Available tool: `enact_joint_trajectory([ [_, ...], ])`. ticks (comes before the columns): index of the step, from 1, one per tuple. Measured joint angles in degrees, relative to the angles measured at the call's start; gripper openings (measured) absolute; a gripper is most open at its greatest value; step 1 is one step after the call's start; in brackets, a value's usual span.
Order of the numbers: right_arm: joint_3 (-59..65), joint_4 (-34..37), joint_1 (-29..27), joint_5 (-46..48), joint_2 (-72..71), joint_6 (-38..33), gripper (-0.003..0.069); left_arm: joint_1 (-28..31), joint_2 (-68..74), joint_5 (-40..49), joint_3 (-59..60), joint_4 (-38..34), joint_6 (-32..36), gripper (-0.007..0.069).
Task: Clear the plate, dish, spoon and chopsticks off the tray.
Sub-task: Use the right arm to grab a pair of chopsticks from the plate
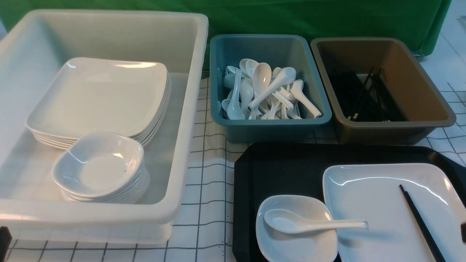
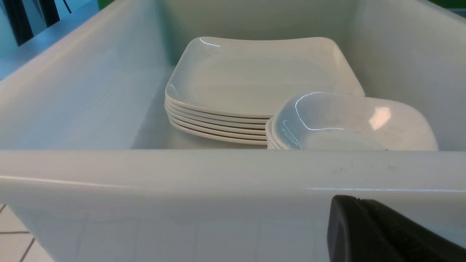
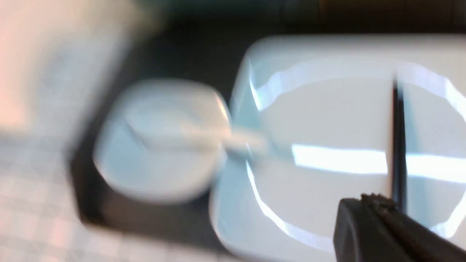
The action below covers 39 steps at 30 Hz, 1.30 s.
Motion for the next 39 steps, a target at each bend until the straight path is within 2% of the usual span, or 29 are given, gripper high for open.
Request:
enact_joint_trajectory([
  [3, -0.4, -3.2, 0.0, 3.3, 10.5, 0.0, 0.0047, 0.0, 0.0, 0.0, 0.0, 0.0, 0.0, 0.0021],
  [6, -1.5, -3.9, 0.0, 3.3, 17.7, 0.0, 0.0099, 0.0, 0.0, 0.0, 0.0, 0.0, 0.0, 0.0021],
  [9, -2.5, -4.1, 0.0, 0.0, 21.7, 0.0, 0.0182, 0.0, 0.0, 0.0, 0.0, 0.0, 0.0, 0.0021],
  [10, -2.5, -4.2, 0.0, -0.3, 22.2, -0.1, 0.0188, 0.0, 0.0, 0.0, 0.0, 0.0, 0.0, 0.0021],
  [11, -3.1, -4.6, 0.0, -2.5, 24.2, -0.1, 0.0237, 0.0, 0.0, 0.0, 0.0, 0.0, 0.0, 0.0021],
  [13, -4.5, -5.9, 0.0, -4.1, 27.0, -0.1, 0.0288, 0.0, 0.0, 0.0, 0.0, 0.0, 0.0, 0.0021],
  [16, -6.1, -7.6, 0.0, -5.0, 31.3, -0.1, 0.0314, 0.0, 0.0, 0.0, 0.0, 0.0, 0.0, 0.0021],
  [27, -7.3, -15.3, 0.0, -7.2, 44.7, 2.2, 0.0323, 0.0, 0.0, 0.0, 0.0, 0.0, 0.0, 0.0021],
  [33, -7.9, -16.0, 0.0, -6.9, 46.3, 2.4, 0.0307, 0.0, 0.0, 0.0, 0.0, 0.0, 0.0, 0.0021],
  [36, -8.3, -15.5, 0.0, -6.1, 46.4, 2.4, 0.0197, 0.0, 0.0, 0.0, 0.0, 0.0, 0.0, 0.0021],
  [39, -10.5, -14.8, 0.0, -2.5, 46.9, 2.4, 0.0166, 0.0, 0.0, 0.0, 0.0, 0.0, 0.0, 0.0021],
])
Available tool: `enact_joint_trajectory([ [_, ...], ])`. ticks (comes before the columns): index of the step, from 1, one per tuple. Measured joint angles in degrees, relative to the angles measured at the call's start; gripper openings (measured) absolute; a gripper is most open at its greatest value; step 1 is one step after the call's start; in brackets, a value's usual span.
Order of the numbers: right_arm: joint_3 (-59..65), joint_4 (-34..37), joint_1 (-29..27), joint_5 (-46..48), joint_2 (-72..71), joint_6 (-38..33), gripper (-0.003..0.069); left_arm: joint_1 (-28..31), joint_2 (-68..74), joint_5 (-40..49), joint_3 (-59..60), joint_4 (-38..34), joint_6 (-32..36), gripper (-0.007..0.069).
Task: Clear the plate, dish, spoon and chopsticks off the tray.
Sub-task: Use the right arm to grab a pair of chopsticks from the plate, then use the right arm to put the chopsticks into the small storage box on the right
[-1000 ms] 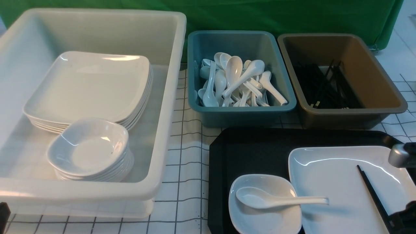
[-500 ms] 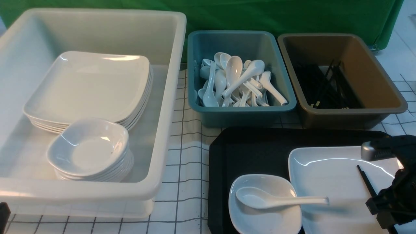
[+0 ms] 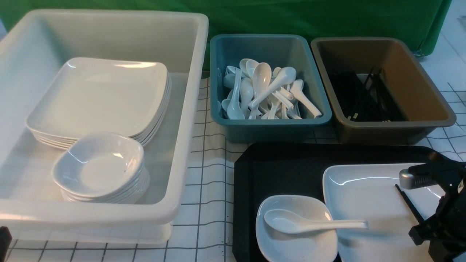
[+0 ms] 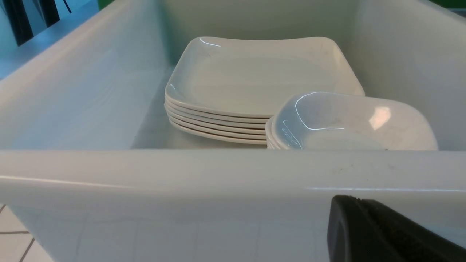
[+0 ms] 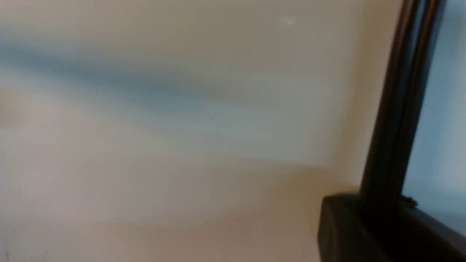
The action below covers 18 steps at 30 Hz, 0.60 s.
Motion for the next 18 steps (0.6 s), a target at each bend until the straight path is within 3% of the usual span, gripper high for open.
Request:
enact_joint_trajectory([
  [6, -8.5, 1.6, 0.0, 9.8, -0.6, 0.0, 0.0166, 0.0, 0.0, 0.0, 0.0, 0.0, 0.0, 0.0021],
  [10, -16.3, 3.0, 0.0, 11.3, -3.5, 0.0, 0.0166, 0.0, 0.0, 0.0, 0.0, 0.0, 0.0, 0.0021],
  [16, -27.7, 3.3, 0.0, 4.4, -5.1, 0.2, 0.0166, 0.0, 0.0, 0.0, 0.0, 0.0, 0.0, 0.0021],
  [18, -32.4, 3.4, 0.0, -4.1, -3.8, 1.5, 0.0166, 0.0, 0.0, 0.0, 0.0, 0.0, 0.0, 0.0021],
])
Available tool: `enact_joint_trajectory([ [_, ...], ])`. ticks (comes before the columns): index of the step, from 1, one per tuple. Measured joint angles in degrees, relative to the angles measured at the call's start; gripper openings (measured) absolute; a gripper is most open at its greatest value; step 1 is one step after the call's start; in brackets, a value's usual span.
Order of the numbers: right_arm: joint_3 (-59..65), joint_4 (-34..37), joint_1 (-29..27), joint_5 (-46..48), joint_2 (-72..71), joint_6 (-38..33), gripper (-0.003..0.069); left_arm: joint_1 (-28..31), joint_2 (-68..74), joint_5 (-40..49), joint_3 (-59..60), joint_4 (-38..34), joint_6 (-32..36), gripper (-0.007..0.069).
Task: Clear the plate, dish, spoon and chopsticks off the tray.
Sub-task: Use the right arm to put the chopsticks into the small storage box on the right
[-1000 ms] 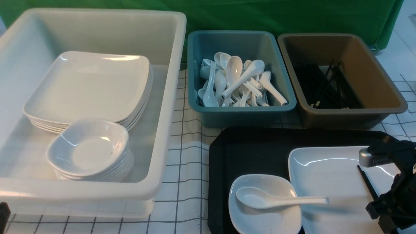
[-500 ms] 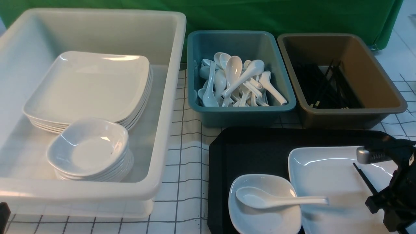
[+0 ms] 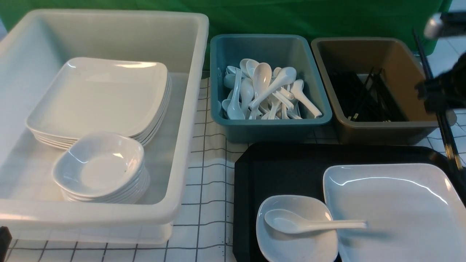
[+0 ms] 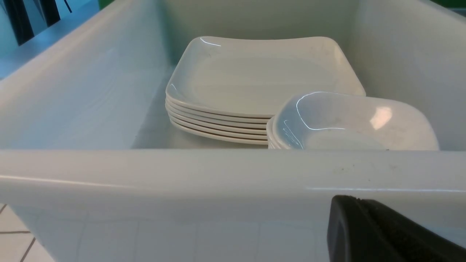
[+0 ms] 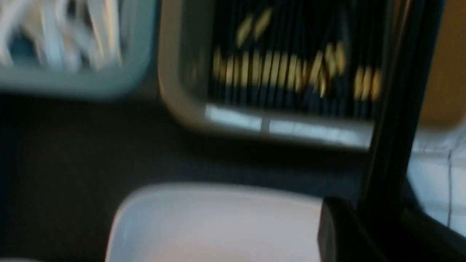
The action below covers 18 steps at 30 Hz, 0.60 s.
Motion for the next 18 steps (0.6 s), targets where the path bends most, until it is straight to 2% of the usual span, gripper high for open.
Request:
enact_joint_trajectory([
  [3, -3.8, 0.2, 0.0, -11.7, 3.2, 0.6, 0.0166, 0.0, 0.0, 0.0, 0.0, 0.0, 0.0, 0.0021],
  [5, -4.5, 0.2, 0.0, -15.9, 4.5, 0.7, 0.0166, 0.0, 0.0, 0.0, 0.0, 0.0, 0.0, 0.0021],
  [8, -5.3, 0.3, 0.0, -30.3, 9.4, 1.6, 0.0166, 0.0, 0.0, 0.0, 0.0, 0.0, 0.0, 0.0021],
  [11, -5.4, 0.3, 0.0, -37.4, 13.7, 3.2, 0.0167, 0.0, 0.0, 0.0, 0.0, 0.0, 0.0, 0.0021],
  [14, -5.4, 0.3, 0.0, -40.5, 17.3, 4.2, 0.0189, 0.0, 0.0, 0.0, 0.0, 0.0, 0.0, 0.0021],
  [17, -5.4, 0.3, 0.0, -41.2, 22.4, 4.7, 0.0286, 0.0, 0.0, 0.0, 0.0, 0.0, 0.0, 0.0021],
  [18, -5.4, 0.3, 0.0, -41.1, 22.6, 5.0, 0.0292, 0.0, 0.0, 0.0, 0.0, 0.0, 0.0, 0.0021],
])
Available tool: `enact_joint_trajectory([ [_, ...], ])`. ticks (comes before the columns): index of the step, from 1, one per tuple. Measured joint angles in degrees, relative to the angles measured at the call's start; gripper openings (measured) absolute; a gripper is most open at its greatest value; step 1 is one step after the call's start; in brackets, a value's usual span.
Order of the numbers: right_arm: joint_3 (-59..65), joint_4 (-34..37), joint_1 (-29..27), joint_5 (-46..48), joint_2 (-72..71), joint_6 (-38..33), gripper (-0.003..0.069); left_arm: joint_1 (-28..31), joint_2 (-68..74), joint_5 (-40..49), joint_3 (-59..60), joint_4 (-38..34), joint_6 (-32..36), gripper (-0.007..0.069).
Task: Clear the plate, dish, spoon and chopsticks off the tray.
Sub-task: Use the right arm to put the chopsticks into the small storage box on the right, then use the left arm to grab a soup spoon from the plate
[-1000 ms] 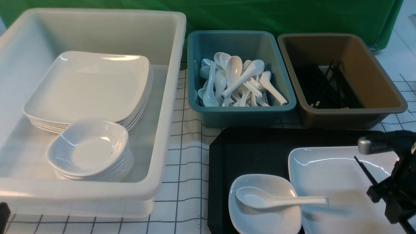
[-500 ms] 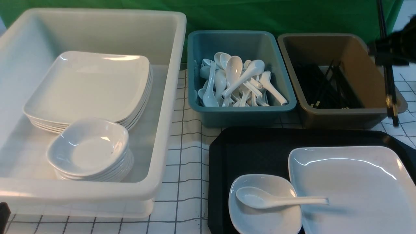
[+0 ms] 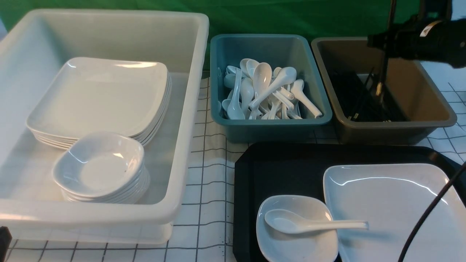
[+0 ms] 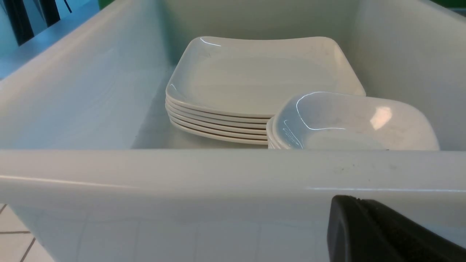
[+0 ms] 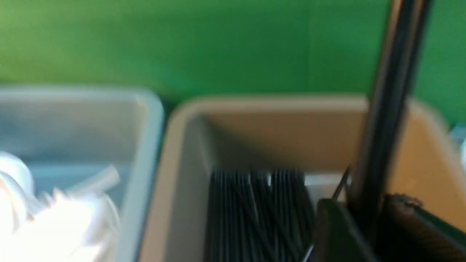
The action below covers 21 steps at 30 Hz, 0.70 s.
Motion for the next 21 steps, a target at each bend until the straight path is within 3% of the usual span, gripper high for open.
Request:
enact_joint_trajectory([
  [2, 0.0, 0.0, 0.0, 4.5, 1.6, 1.6, 0.0353, 0.0, 0.0, 0.0, 0.0, 0.0, 0.0, 0.0021],
  [7, -1.1, 0.0, 0.0, 13.7, 1.3, 2.2, 0.0337, 0.0, 0.0, 0.0, 0.0, 0.0, 0.0, 0.0021],
  [9, -2.8, 0.0, 0.0, 22.0, -0.4, 1.2, 0.0237, 0.0, 0.0, 0.0, 0.0, 0.0, 0.0, 0.0021],
  [10, -3.0, 0.0, 0.0, 22.7, -0.4, 1.2, 0.0237, 0.0, 0.0, 0.0, 0.0, 0.0, 0.0, 0.0021],
  [13, -6.0, 0.0, 0.0, 33.8, -5.4, -1.1, 0.0064, 0.0, 0.0, 0.0, 0.0, 0.0, 0.0, 0.0021],
  [21, -7.0, 0.0, 0.0, 56.5, -20.8, -3.6, 0.0030, 0.0, 0.0, 0.0, 0.0, 0.0, 0.0, 0.0021],
])
